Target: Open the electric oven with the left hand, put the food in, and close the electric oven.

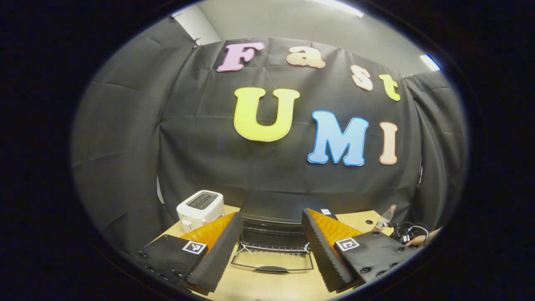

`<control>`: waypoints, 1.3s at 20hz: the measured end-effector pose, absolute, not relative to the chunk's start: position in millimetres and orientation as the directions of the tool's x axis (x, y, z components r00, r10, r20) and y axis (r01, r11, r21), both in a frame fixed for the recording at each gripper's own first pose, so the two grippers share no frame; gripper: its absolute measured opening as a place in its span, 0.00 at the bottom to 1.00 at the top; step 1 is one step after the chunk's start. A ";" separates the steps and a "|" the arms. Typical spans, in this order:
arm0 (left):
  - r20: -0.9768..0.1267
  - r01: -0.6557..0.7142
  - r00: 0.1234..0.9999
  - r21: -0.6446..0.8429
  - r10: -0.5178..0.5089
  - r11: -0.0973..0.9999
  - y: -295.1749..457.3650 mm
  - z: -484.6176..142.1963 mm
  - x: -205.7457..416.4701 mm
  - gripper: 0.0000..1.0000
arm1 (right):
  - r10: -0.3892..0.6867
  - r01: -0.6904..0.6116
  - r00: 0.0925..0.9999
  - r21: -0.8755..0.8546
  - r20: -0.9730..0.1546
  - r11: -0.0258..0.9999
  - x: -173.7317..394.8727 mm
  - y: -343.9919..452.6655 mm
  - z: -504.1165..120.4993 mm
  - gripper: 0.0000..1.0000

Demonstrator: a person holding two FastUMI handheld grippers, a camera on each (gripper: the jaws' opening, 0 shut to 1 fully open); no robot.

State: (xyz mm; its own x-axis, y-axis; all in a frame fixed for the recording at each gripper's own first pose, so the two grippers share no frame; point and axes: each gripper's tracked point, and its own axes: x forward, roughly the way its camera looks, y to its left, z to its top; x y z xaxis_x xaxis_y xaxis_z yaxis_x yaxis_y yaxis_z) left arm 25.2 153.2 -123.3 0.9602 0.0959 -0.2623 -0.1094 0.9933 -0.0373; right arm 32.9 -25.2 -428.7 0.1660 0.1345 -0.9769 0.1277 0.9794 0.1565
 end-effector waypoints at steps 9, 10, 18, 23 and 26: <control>-0.257 -0.104 0.962 -0.017 0.096 0.994 150.3 -118.5 29.7 1.00 | 0.373 0.317 0.264 0.446 -0.889 0.837 29.0 -14.7 -431.3 0.03; -0.258 -0.100 0.962 -0.012 0.093 0.995 149.3 -117.3 29.7 0.95 | 0.436 0.371 0.288 0.519 -0.852 0.770 27.7 -16.1 -429.1 0.03; -0.253 -0.081 0.964 0.013 0.081 0.997 135.4 -106.2 40.3 0.91 | 0.608 0.400 0.449 0.756 -0.655 0.518 25.5 7.4 -428.9 0.02; -0.242 -0.069 0.968 0.017 0.071 0.997 133.0 -99.9 41.5 0.98 | 0.614 0.378 0.481 0.780 -0.625 0.498 21.3 6.8 -417.8 0.02; -0.217 -0.067 0.974 0.010 0.068 0.998 137.5 -91.4 41.0 1.00 | 0.614 0.349 0.502 0.792 -0.609 0.501 17.7 18.2 -399.0 0.02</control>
State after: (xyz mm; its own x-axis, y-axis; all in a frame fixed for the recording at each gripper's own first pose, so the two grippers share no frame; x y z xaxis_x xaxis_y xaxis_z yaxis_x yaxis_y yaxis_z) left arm 41.0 137.5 -91.4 0.9738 0.0680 -0.2172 -0.0673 0.9977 0.0105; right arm 17.7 18.2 -399.0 0.5020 0.6143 -0.6088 0.3486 0.5005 0.7924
